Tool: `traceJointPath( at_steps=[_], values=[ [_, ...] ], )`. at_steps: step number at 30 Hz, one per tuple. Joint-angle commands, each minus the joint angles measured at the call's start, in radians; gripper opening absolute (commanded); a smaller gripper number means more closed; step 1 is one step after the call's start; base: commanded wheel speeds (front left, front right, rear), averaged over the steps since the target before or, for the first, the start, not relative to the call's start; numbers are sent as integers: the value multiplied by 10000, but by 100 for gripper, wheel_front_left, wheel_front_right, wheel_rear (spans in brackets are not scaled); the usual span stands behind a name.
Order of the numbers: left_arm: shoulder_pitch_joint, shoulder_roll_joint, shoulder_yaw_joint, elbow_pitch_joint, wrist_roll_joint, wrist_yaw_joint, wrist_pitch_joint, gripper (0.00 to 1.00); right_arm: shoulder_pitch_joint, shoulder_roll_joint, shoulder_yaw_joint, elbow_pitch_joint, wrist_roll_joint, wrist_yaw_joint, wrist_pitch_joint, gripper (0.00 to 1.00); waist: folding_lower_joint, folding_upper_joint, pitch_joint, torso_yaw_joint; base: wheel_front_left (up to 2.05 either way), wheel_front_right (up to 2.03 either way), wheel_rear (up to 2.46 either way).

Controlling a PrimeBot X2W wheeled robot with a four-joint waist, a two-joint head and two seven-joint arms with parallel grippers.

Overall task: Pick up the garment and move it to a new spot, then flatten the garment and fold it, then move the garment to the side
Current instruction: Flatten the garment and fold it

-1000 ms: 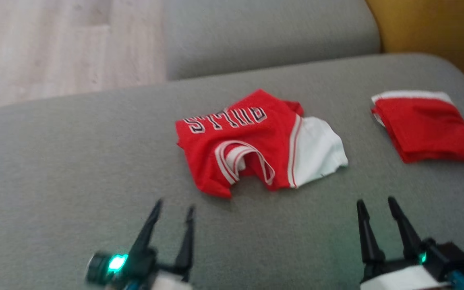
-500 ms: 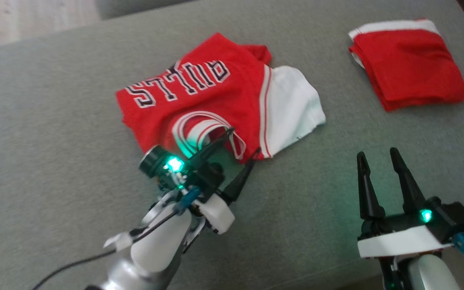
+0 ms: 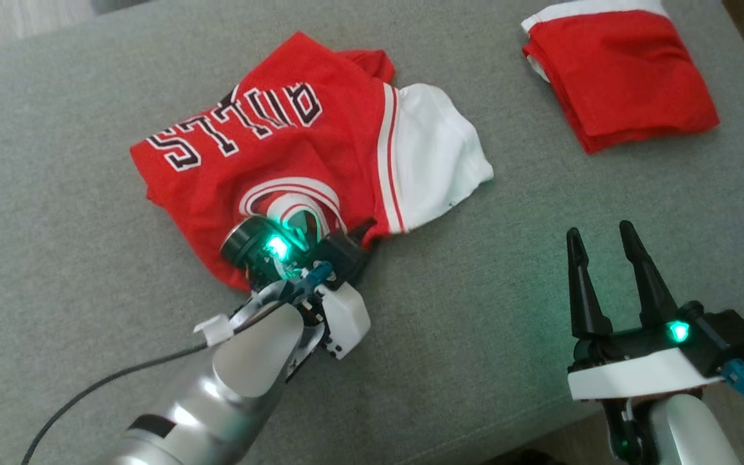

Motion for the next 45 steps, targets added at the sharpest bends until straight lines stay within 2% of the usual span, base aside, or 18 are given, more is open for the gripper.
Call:
traceJointPath(
  at_steps=[1,5,11,18,22,25,28,32,40,45],
  values=[
    [-194,42,96,-196,-141,11,-181,0,-96,-55,191,-252,23,-7,-107,100,-1,0,-165,25,0,0,0],
    [-230,42,-21,-954,-1595,-202,-492,0,34,-55,290,-79,-17,-7,-107,100,-1,0,-739,30,0,0,0],
    [-1568,42,19,-2104,-3439,-337,-233,0,209,-55,503,136,-168,-7,-107,100,-1,0,-1790,-52,0,0,0],
    [-4097,70,1011,-2336,-4833,-405,194,0,547,-132,707,342,-235,-7,-107,100,-1,0,-2844,-265,0,0,0],
    [-5479,376,1578,-2067,-5236,-415,301,0,725,-161,554,261,-220,-7,-107,100,-1,0,-2979,-63,0,0,0],
    [-5692,620,1748,-1859,-5509,-419,332,0,855,-148,361,144,-216,-7,-107,100,-1,0,-2974,190,0,0,0],
    [-5113,932,1688,-1915,-5771,-420,318,0,989,-128,206,40,-194,-7,-107,100,-1,0,-2828,590,0,0,0],
    [-3324,1622,1657,-2082,-6153,-394,246,0,1065,-100,30,-81,-211,-7,-107,100,-1,0,-2621,1092,0,0,0],
    [1515,3072,2200,-2586,-7232,392,-552,0,1156,-68,-260,-198,-284,-7,-107,100,-1,0,-2449,1877,0,0,0],
    [2984,3620,2436,-2714,-7316,866,-1006,0,1215,-64,-359,-189,-322,-7,-107,100,-1,0,-2460,2162,0,0,0]
  ],
)
